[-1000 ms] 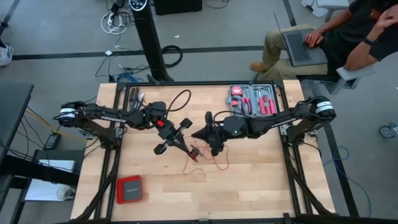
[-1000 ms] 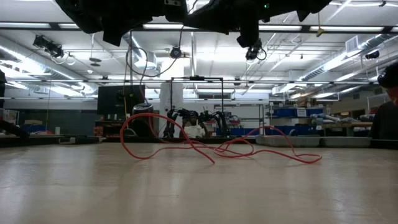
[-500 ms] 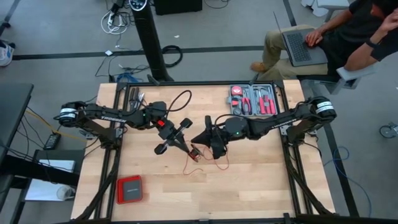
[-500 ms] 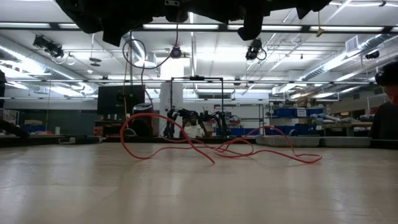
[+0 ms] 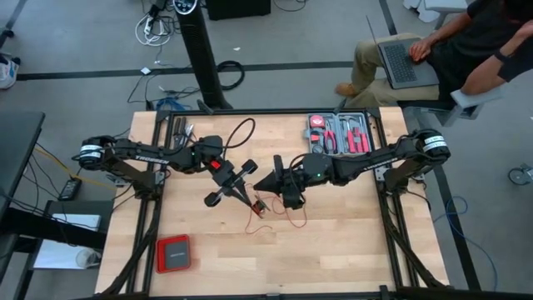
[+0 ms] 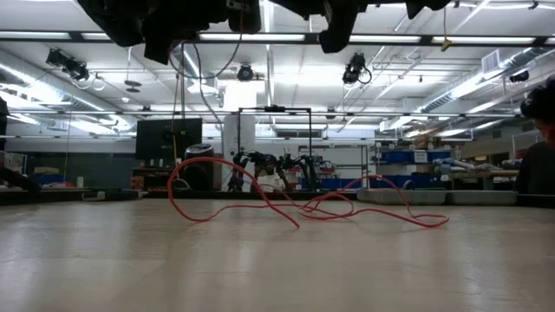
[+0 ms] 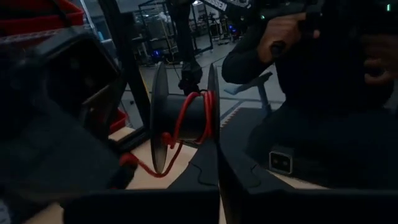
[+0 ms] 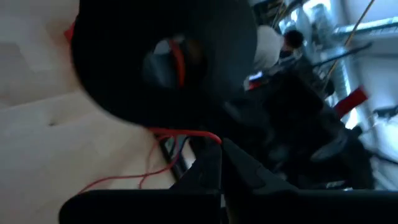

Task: Coil cords
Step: Coil the red cable wire onto the black spool

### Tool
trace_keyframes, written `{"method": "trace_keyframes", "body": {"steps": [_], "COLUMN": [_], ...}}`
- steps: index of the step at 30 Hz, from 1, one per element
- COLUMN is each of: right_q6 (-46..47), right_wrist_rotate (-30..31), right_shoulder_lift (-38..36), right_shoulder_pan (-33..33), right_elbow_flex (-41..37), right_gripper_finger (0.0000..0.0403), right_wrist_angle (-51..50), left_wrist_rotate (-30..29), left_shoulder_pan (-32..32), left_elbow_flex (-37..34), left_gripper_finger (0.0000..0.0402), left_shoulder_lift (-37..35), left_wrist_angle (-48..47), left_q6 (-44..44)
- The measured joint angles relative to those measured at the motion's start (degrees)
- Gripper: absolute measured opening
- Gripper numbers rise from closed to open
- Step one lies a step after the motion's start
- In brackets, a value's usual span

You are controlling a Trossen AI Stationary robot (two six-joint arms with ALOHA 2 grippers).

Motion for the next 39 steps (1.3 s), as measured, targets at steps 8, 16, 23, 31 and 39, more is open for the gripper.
{"method": "trace_keyframes", "body": {"steps": [8, 16, 23, 31, 39], "right_q6": [-11.2, -16.5, -18.0, -21.0, -20.8], "right_wrist_rotate": [-2.2, -2.1, 2.8, 23.4, 39.6], "right_shoulder_lift": [0.0, 0.0, 0.0, -0.2, -1.6], "right_shoulder_pan": [-0.1, -0.1, 0.4, 4.3, 9.0], "right_elbow_flex": [0.2, 0.2, 0.2, 0.2, 0.2], "right_gripper_finger": [0.0, 0.0, 0.0, 0.0, 0.0], "right_wrist_angle": [4.2, 4.8, 4.9, 4.7, 1.5], "left_wrist_rotate": [0.9, -1.8, -4.6, -5.8, -8.2], "left_shoulder_pan": [0.0, 0.5, 0.9, 2.1, 5.0], "left_elbow_flex": [0.0, 0.0, 0.0, 0.0, 0.0], "left_gripper_finger": [0.0, 0.0, 0.0, 0.0, 0.0], "left_shoulder_lift": [0.0, 0.0, 0.0, 0.0, 0.0], "left_wrist_angle": [0.1, 0.9, 0.9, 0.8, 0.5], "left_q6": [-8.2, -20.4, -32.9, -39.7, -42.5]}}
